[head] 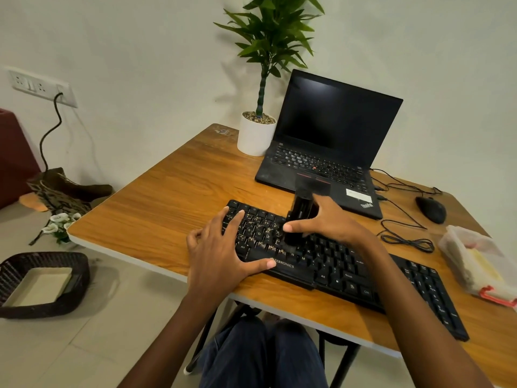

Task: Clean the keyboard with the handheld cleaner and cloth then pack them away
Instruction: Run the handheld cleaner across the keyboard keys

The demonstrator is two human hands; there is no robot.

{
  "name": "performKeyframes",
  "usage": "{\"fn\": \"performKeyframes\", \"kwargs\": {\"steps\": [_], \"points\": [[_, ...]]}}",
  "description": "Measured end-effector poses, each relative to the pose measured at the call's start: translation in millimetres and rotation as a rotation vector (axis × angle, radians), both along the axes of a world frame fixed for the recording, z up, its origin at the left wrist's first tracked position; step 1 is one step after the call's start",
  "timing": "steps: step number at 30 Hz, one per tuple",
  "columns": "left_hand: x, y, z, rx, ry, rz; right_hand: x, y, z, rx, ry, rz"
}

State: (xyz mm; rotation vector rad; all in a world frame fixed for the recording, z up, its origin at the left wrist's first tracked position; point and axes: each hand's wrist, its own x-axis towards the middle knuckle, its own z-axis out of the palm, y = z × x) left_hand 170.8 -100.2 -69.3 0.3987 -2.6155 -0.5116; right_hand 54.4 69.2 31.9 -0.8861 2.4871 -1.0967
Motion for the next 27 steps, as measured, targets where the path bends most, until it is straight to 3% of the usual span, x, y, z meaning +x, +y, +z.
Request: {"fn": "performKeyframes", "kwargs": {"steps": [5, 9, 13, 18, 22, 25, 27], "points": [[0.3, -0.2, -0.8, 0.012, 0.000, -0.005, -1.8, -8.1, -10.2, 0.021, 0.204, -0.107], [0.1, 0.3, 0.1, -0.002, 0.003, 0.001, 1.0, 1.6, -7.8, -0.084, -0.062, -0.054], [0.6, -0.6, -0.3, 0.005, -0.007, 0.001, -6.0, -2.0, -12.1, -0.046, 0.143, -0.152], [0.4, -0.1, -0.2, -0.009, -0.002, 0.003, -5.4, 6.6, -6.9, -0.080, -0.069, -0.068], [0.3, -0.5, -0.5, 0.000, -0.004, -0.005, -7.6, 3.4, -11.1, -0.069, 0.090, -0.136], [-0.1, -0.2, 0.1, -0.013, -0.006, 0.000, -4.9, 5.6, -8.6, -0.081, -0.037, -0.066], [-0.2, -0.5, -0.3, -0.013, -0.011, -0.002, -8.0, 5.6, -8.3, -0.076, -0.020, -0.083]]}}
